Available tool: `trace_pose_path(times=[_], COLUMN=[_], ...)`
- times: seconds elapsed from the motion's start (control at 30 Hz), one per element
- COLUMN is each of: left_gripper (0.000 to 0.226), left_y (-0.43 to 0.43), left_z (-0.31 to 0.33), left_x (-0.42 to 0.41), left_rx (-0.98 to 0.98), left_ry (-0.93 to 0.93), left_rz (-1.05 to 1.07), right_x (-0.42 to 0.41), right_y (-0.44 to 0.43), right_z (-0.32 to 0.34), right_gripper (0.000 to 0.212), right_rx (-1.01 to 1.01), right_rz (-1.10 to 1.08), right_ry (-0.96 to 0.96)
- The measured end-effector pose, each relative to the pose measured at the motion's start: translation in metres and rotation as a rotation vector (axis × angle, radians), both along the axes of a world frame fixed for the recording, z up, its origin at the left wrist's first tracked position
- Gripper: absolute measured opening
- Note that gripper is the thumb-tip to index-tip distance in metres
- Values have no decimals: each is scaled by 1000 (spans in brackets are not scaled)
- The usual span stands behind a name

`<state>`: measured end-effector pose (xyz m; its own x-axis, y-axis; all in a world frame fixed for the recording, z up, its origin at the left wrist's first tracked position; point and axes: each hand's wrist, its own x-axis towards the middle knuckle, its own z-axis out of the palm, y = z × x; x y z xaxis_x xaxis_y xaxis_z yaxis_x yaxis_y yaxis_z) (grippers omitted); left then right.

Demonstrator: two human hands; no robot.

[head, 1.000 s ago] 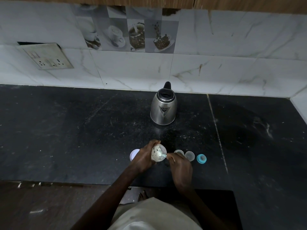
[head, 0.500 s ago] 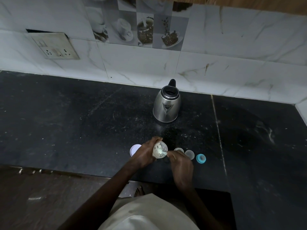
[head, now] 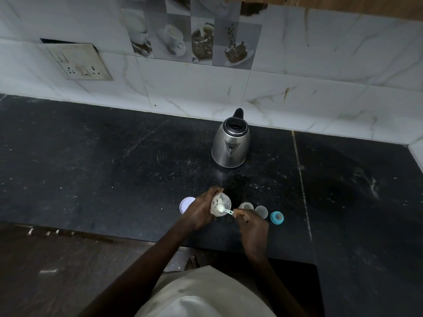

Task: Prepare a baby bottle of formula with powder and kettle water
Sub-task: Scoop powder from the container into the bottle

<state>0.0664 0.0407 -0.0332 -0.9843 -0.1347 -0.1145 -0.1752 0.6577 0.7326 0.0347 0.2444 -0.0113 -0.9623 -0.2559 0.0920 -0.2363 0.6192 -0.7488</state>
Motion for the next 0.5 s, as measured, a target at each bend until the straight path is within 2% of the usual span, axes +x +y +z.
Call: trace_pose_path(times=[0.17,0.27,0.33,0.43,0.5], left_gripper=[97,97,97,99,101], left_y=[1,3,3,3,3], left_z=[0,2,3,0,-1], left_x=[1,1,1,1,2], left_rx=[18,26,14,13,14], left_ry=[-17,-24,-22,-15,-17], left_rz=[19,23,27,27,38], right_x=[6,5,2,-1,-3], right_y=[2,1,-1,-4,-3], right_z=[9,8,6,13,18], right_gripper=[12,10,11,13,15], right_rx=[260,316,196,-73,-167], right_rz=[108,117,42,-101,-161], right_ry=[189,166,23,-295,-404])
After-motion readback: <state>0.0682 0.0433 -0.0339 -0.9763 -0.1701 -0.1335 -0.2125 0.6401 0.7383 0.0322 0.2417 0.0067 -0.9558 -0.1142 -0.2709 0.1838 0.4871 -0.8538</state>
